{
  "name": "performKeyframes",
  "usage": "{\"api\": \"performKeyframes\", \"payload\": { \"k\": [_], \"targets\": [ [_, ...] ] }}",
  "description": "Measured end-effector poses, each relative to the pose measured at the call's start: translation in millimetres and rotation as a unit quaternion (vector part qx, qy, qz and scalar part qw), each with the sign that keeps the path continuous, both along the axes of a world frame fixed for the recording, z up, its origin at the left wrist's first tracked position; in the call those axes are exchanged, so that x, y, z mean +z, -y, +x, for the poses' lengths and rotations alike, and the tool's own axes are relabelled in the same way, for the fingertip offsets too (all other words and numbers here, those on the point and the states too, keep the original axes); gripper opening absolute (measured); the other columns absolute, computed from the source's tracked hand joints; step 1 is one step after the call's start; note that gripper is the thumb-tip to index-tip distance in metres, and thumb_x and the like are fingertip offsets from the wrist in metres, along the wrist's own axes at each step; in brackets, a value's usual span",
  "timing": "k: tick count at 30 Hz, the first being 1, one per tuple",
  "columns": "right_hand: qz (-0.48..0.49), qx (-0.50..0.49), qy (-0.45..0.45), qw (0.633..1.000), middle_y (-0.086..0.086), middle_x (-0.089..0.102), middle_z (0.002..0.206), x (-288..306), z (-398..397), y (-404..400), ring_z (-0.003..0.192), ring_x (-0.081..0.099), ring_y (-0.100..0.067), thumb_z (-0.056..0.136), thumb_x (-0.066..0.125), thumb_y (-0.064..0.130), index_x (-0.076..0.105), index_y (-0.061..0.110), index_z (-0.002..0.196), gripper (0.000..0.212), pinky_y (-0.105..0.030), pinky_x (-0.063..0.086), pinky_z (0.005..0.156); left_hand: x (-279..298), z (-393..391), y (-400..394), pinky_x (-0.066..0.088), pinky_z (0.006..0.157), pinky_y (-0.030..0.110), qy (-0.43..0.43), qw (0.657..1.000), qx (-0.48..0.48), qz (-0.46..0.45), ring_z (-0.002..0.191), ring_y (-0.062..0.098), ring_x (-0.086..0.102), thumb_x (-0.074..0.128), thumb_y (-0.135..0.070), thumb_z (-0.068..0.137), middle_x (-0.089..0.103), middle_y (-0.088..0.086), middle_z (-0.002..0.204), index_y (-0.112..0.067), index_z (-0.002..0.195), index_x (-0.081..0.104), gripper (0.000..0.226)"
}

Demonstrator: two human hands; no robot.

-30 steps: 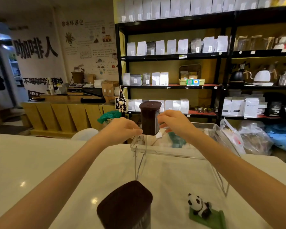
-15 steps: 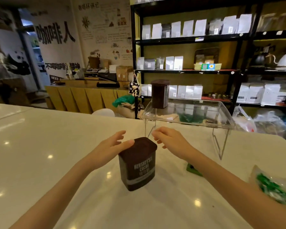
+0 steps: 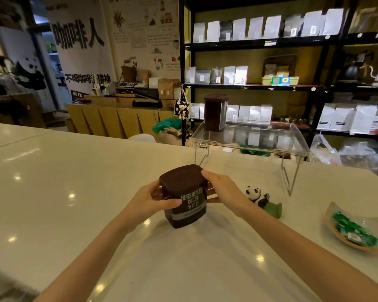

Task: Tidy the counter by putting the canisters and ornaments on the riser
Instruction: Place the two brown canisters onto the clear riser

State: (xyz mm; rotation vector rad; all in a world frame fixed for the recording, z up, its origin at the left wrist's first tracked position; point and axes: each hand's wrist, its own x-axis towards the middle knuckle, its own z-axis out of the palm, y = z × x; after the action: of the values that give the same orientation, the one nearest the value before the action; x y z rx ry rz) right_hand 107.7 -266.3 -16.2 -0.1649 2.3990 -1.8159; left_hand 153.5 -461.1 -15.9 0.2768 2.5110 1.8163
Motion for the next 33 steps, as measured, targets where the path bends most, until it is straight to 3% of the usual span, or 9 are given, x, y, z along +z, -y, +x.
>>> {"api": "performKeyframes", "payload": {
  "k": [3,7,12,16,19,24,28,30,33],
  "targets": [
    [-0.001,-0.008,-0.010,1.000,0.000,0.061,0.099,2,-1,1,0.085,0.060,-0.014,0.092,0.037,0.043,0.054,0.014,0.121,0.044,-0.022,0.050,0.059,0,-4,-1,0.049,0.065,0.012,-0.024,0.999,0.022,-0.016,0.090,0.001,0.064,0.081,-0.025,0.057,0.068,-0.019,0.095,-0.048,0.092,0.058,0.047],
    [0.009,-0.014,-0.026,1.000,0.002,0.060,0.088,10,-4,-4,0.080,0.059,-0.012,0.093,0.036,0.041,0.057,0.012,0.115,0.042,-0.019,0.050,0.052,7,-9,-8,0.049,0.065,0.014,-0.041,0.997,0.045,-0.047,0.088,0.001,0.062,0.082,-0.028,0.056,0.067,-0.017,0.091,-0.030,0.106,0.061,0.055],
    [0.000,-0.020,-0.051,0.998,-0.003,0.063,0.088,40,-13,-18,0.078,0.062,-0.015,0.093,0.037,0.041,0.058,0.011,0.112,0.042,-0.023,0.054,0.056,37,-19,-21,0.047,0.062,0.015,-0.102,0.989,0.069,-0.087,0.083,0.003,0.060,0.081,-0.036,0.054,0.065,-0.016,0.087,-0.028,0.110,0.060,0.060],
    [-0.014,-0.023,-0.086,0.996,-0.004,0.065,0.084,74,-23,-31,0.077,0.065,-0.017,0.092,0.038,0.042,0.060,0.017,0.092,0.033,-0.026,0.055,0.055,73,-29,-32,0.051,0.059,0.015,-0.164,0.981,0.056,-0.086,0.080,-0.003,0.061,0.075,-0.051,0.043,0.064,-0.024,0.080,-0.036,0.102,0.061,0.062],
    [-0.005,-0.040,-0.107,0.993,-0.007,0.067,0.083,102,-36,-42,0.075,0.066,-0.018,0.091,0.038,0.044,0.061,0.008,0.098,0.043,-0.027,0.055,0.055,97,-42,-42,0.055,0.061,0.022,-0.198,0.975,0.048,-0.082,0.082,0.000,0.062,0.068,-0.061,0.035,0.065,-0.020,0.082,-0.033,0.103,0.061,0.074],
    [0.007,-0.073,-0.134,0.988,-0.006,0.067,0.082,144,-64,-62,0.073,0.066,-0.017,0.091,0.036,0.046,0.061,0.010,0.096,0.045,-0.023,0.055,0.046,130,-80,-63,0.052,0.049,0.010,-0.242,0.968,0.042,-0.060,0.070,-0.015,0.060,0.071,-0.058,0.038,0.061,-0.031,0.073,-0.041,0.089,0.063,0.053],
    [-0.006,-0.116,-0.107,0.987,-0.009,0.068,0.084,163,-91,-78,0.074,0.066,-0.019,0.090,0.039,0.047,0.061,0.012,0.094,0.042,-0.025,0.056,0.046,138,-117,-88,0.049,0.049,0.005,-0.262,0.963,0.052,-0.042,0.067,-0.012,0.060,0.078,-0.048,0.049,0.061,-0.029,0.070,-0.027,0.099,0.066,0.056],
    [-0.011,-0.141,-0.098,0.985,-0.010,0.068,0.084,164,-106,-86,0.075,0.066,-0.021,0.092,0.038,0.045,0.059,0.011,0.100,0.041,-0.028,0.058,0.051,137,-134,-102,0.047,0.050,0.004,-0.273,0.959,0.054,-0.043,0.069,-0.011,0.058,0.077,-0.048,0.050,0.064,-0.022,0.074,-0.024,0.102,0.066,0.058],
    [-0.025,-0.188,-0.082,0.978,-0.017,0.066,0.098,157,-126,-96,0.089,0.065,-0.030,0.093,0.036,0.042,0.058,0.009,0.106,0.041,-0.039,0.057,0.074,128,-158,-123,0.054,0.062,0.017,-0.268,0.961,0.056,-0.046,0.074,-0.002,0.061,0.077,-0.049,0.053,0.071,-0.008,0.088,-0.021,0.103,0.066,0.059]
  ]
}}
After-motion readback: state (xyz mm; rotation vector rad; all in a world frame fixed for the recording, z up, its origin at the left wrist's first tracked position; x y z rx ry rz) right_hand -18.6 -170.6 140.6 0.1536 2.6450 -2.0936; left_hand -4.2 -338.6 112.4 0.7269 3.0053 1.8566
